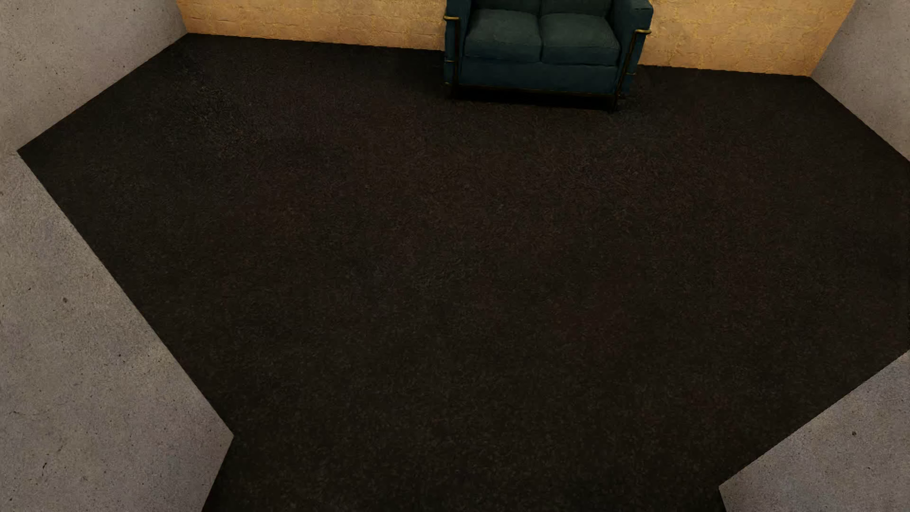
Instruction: Walk to the sofa
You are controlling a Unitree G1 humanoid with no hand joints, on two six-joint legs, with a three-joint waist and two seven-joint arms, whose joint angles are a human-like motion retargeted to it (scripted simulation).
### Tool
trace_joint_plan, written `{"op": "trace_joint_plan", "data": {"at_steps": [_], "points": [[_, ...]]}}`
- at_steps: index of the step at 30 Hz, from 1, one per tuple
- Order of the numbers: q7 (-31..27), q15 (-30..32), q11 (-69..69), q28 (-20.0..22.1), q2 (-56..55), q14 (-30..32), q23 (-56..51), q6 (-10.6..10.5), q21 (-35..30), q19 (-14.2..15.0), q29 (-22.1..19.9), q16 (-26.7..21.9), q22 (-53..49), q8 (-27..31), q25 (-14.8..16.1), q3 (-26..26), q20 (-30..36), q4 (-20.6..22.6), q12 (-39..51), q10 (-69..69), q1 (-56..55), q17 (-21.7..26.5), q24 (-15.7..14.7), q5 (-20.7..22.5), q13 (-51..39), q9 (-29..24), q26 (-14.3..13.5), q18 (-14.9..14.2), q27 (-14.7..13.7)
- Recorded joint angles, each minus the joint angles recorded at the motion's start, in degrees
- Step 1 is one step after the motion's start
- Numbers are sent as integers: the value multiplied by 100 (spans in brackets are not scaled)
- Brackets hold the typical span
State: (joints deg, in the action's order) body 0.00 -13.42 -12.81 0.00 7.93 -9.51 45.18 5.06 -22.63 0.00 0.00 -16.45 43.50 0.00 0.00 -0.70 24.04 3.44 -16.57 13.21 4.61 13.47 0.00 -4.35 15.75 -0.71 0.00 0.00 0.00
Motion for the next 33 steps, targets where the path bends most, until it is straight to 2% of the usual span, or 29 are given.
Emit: {"op": "trace_joint_plan", "data": {"at_steps": [16,17,18,19,20,23,28,30,33], "points": [[0,-30,-15,0,-13,-33,-24,9,-19,0,0,-19,-8,0,0,-2,40,12,41,6,-6,22,0,-17,-40,5,0,0,0],[0,-15,-49,0,-45,-247,-22,5,-17,0,0,-18,-9,0,0,-1,41,11,43,51,-44,24,0,-15,-43,-5,0,0,0],[0,-11,22,0,-164,-808,-11,0,-1,0,0,-10,-3,0,0,-9,42,25,46,1353,-216,24,0,-13,-44,-12,0,0,0],[0,-196,-1233,0,-354,-906,24,-4,-14,0,0,-16,-15,0,0,-21,47,45,43,1240,-481,33,0,11,-51,-20,0,0,0],[0,-427,-1415,0,-525,-602,-64,-27,215,0,0,34,30,0,0,-6,141,107,37,1249,-654,-8,0,22,43,-77,0,0,0],[0,-1118,-1422,0,-140,-610,-203,-60,181,0,0,83,-56,0,0,52,78,78,-141,1468,-588,16,0,-26,237,-154,0,0,0],[0,-1604,-1471,0,30,-1145,30,-70,417,0,0,63,-7,0,0,153,-122,149,-259,1562,-507,36,0,-49,450,-8,0,0,0],[0,-1505,-1901,0,-279,-1369,-183,-26,519,0,0,40,112,0,0,-2,-101,213,-225,1574,-498,79,0,-97,521,-3,0,0,0],[0,-1136,-3870,0,-1836,-1618,-180,208,565,0,0,-95,-40,0,0,-60,-149,396,-130,1619,-469,-27,0,-223,350,-194,0,0,0]]}}
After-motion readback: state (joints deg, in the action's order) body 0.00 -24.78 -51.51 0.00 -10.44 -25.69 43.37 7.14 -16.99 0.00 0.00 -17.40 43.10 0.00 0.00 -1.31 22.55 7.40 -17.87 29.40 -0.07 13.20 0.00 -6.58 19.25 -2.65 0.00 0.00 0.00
